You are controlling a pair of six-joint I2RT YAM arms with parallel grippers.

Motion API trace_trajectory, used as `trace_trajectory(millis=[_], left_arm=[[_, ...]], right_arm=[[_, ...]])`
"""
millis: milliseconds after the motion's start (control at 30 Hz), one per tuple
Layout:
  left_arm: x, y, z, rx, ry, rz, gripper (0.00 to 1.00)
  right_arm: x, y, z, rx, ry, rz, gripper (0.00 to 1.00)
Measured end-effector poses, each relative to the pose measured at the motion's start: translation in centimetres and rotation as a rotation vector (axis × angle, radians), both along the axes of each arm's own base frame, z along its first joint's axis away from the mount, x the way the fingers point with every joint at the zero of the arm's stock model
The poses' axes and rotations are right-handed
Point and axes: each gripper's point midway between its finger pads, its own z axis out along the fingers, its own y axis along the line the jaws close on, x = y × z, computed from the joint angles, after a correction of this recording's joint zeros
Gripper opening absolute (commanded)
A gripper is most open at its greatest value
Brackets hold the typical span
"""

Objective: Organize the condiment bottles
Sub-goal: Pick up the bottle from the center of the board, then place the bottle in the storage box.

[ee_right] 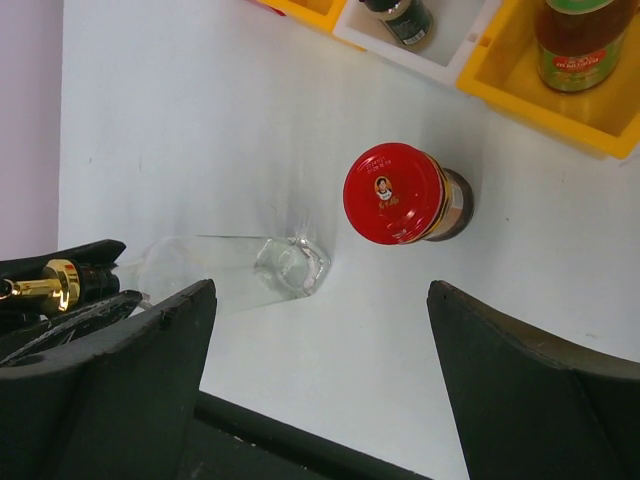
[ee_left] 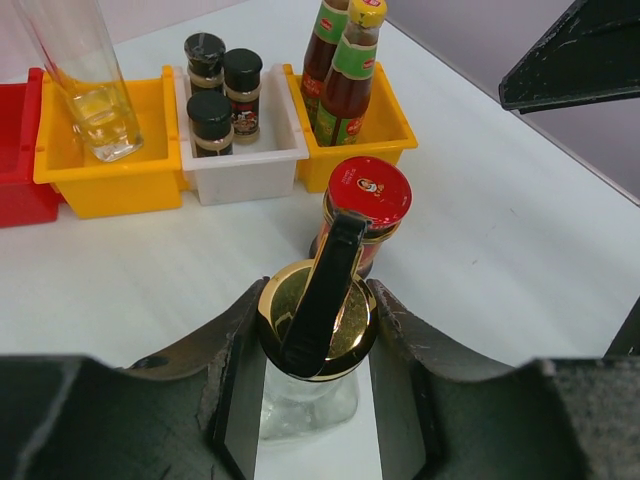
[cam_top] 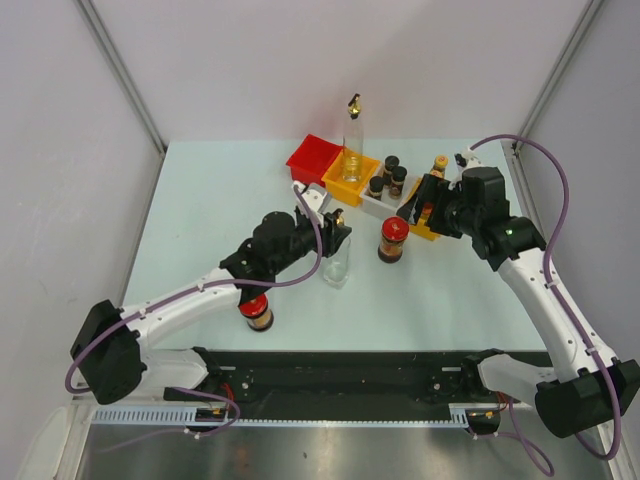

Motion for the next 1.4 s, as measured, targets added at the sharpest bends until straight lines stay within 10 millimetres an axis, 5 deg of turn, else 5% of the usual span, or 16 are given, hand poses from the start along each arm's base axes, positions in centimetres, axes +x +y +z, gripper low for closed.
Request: trace_trajectory(millis=[233, 767, 867, 1233, 1400], left_arm=[[0.1, -0.1, 0.0, -0.004, -0.003, 0.0, 0.0], [2.7, -1.4, 1.0, 0.059, 0.016, 0.049, 0.0], [4.0, -2.0, 2.7, 0.066, -0.016, 0.073, 0.0], [11.2, -3.3, 14.0, -0.052, -0.224, 0.201, 0.0], [14.8, -3.1, 16.1, -0.071, -0.277, 0.267, 0.0]], right_arm=[[0.0, -0.1, 0.0, 0.0, 0.0, -0.003, 0.91], [0.1, -0.2, 0.1, 0.0, -0.002, -0.007, 0.91], [0.0, -0.3, 0.1, -0.001, -0.004, -0.009, 0.91], [0.3, -0.8, 0.2, -0.003, -0.007, -0.025, 0.91], [0.6, -1.1, -0.1, -0.008, -0.002, -0.032, 0.91]])
